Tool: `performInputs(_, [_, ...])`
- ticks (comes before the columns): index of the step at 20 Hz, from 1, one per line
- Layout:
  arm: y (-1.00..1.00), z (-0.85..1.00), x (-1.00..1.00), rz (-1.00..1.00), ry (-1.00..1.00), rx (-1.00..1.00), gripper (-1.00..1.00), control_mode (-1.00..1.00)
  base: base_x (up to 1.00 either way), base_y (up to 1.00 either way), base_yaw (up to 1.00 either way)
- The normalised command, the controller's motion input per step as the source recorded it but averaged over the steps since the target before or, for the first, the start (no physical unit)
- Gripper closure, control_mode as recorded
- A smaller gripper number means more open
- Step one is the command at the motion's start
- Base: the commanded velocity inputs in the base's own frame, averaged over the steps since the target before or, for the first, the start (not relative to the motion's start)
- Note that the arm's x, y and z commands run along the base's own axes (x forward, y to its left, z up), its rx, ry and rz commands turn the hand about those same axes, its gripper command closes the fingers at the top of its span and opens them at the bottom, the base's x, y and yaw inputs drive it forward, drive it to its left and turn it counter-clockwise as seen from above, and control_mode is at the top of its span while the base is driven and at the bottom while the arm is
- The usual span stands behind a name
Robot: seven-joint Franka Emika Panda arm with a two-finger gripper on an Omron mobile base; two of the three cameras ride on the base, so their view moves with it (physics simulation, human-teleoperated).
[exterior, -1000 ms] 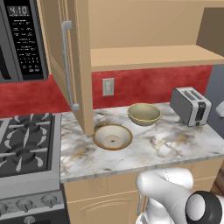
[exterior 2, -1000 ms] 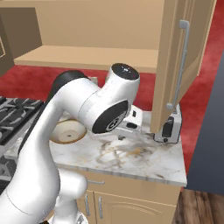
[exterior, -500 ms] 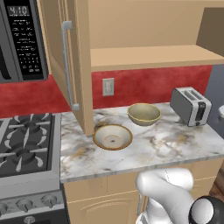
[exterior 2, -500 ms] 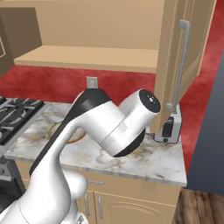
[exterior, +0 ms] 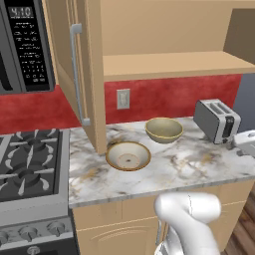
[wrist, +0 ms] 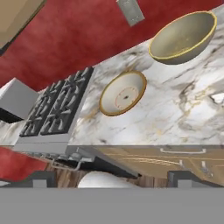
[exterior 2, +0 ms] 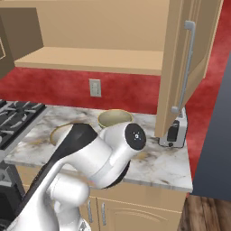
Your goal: Open the cabinet. Pick the bowls from the counter and place them in the cabinet. Then close the cabinet.
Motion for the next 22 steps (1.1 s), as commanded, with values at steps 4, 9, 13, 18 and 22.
performInputs(4, [0.56, -0.15, 0.24, -0.1, -0.06, -0.02, -1.0, -1.0, 0.0, 0.0, 0.0])
performInputs(9, [0.48, -0.11, 0.27, -0.08, 0.0, -0.04, -1.0, -1.0, 0.0, 0.0, 0.0])
performInputs(13, [0.39, -0.11, 0.28, -0.04, 0.0, -0.04, -1.0, -1.0, 0.0, 0.0, 0.0])
performInputs(18, [0.41, -0.13, 0.31, -0.02, 0.0, -0.02, -1.0, -1.0, 0.0, 0.0, 0.0])
performInputs(22, [0.4, -0.17, 0.34, -0.01, 0.0, -0.02, -1.0, -1.0, 0.0, 0.0, 0.0])
